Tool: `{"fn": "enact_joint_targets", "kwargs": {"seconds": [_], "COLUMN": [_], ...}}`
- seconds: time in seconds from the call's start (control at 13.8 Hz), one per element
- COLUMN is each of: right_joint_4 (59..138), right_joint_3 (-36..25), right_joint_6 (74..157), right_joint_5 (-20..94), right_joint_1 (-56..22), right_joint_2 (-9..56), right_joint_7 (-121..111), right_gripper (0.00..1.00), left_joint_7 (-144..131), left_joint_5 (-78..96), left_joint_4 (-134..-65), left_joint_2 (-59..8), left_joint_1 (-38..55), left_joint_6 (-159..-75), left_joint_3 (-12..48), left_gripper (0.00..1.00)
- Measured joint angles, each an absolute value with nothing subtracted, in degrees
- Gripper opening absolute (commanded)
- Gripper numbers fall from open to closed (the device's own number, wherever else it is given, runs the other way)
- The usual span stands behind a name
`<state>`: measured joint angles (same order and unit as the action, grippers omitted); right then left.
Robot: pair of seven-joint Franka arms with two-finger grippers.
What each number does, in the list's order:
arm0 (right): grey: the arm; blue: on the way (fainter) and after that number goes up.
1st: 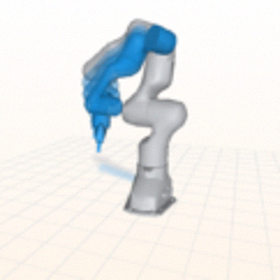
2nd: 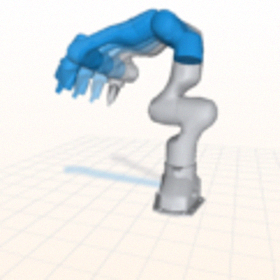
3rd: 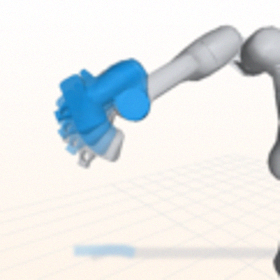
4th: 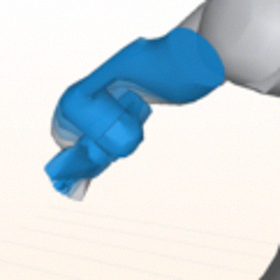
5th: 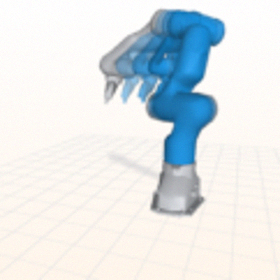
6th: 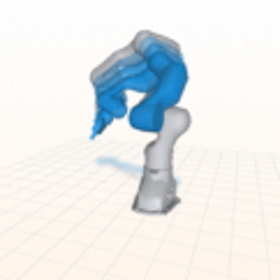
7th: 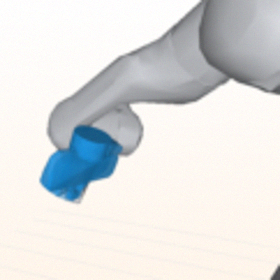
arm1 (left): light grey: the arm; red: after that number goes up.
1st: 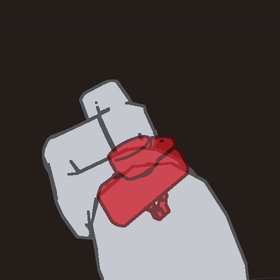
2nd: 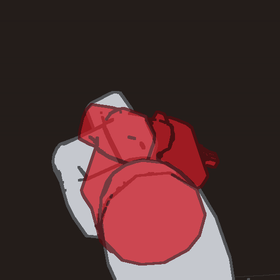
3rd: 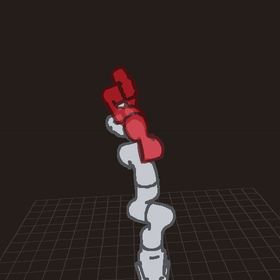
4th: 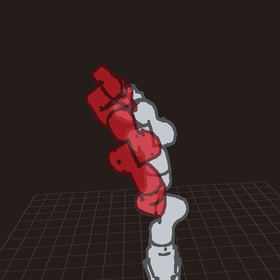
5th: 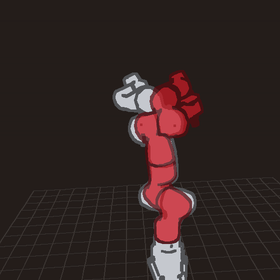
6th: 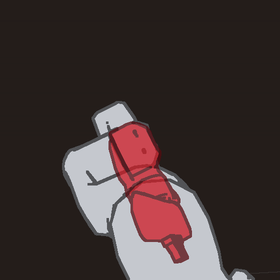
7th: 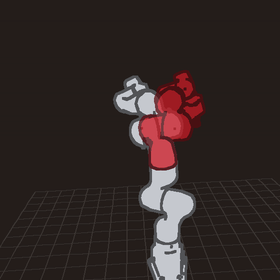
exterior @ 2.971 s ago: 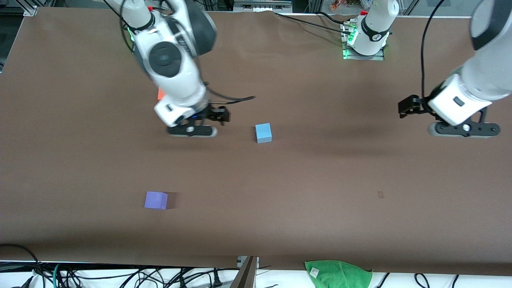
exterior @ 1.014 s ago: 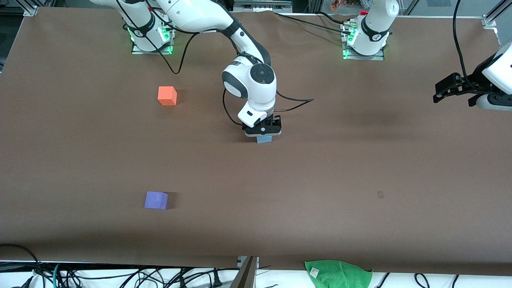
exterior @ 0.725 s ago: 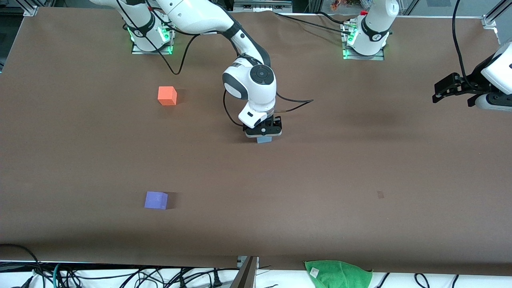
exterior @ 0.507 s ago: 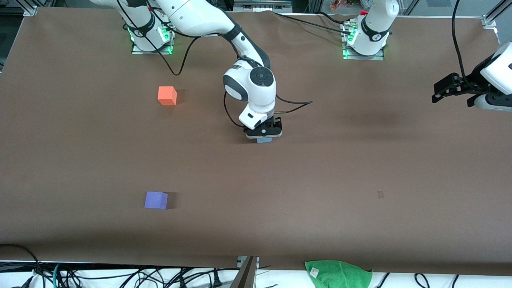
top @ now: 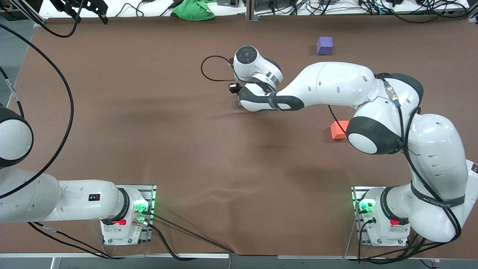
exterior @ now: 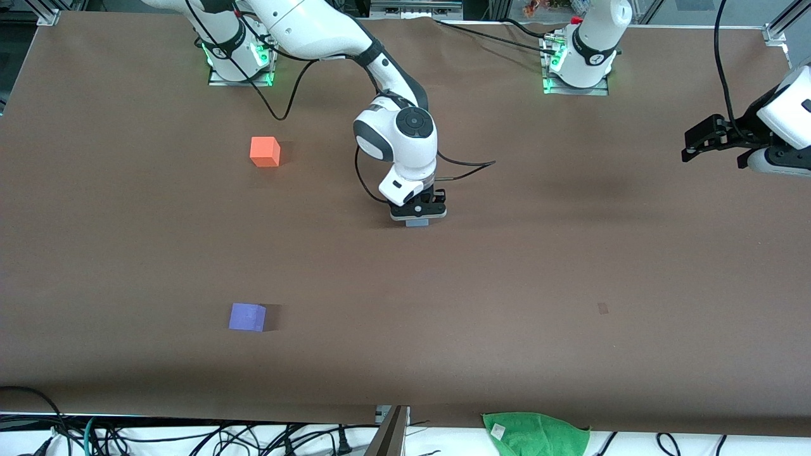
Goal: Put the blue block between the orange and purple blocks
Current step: 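Carry the blue cube with the right gripper toward the orange cube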
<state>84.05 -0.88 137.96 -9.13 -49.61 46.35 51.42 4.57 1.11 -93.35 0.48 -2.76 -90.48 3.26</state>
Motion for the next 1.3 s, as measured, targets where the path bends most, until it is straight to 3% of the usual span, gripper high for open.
{"fn": "enact_joint_targets", "kwargs": {"seconds": [0.29, 0.72, 1.3], "right_joint_4": [81.3, 80.61, 92.58], "right_joint_3": [-1.82, -2.93, -4.74], "right_joint_6": [136.75, 118.74, 116.62], "right_joint_5": [-9.09, -6.25, 0.34], "right_joint_1": [-47.84, -38.88, -25.29], "right_joint_2": [45.15, 35.42, 26.06], "right_joint_7": [51.28, 42.02, 27.42], "right_gripper": [0.3, 0.3, 0.3], "left_joint_7": [4.56, 4.56, 4.57], "left_joint_5": [1.11, 1.11, 1.11], "left_joint_4": [-93.24, -93.21, -93.04], "left_joint_2": [0.48, 0.46, 0.46], "left_joint_1": [-2.61, -2.61, -2.6], "left_joint_6": [-90.45, -90.42, -90.41], "left_joint_3": [3.99, 4.02, 4.11], "left_gripper": [1.0, 1.0, 1.0]}}
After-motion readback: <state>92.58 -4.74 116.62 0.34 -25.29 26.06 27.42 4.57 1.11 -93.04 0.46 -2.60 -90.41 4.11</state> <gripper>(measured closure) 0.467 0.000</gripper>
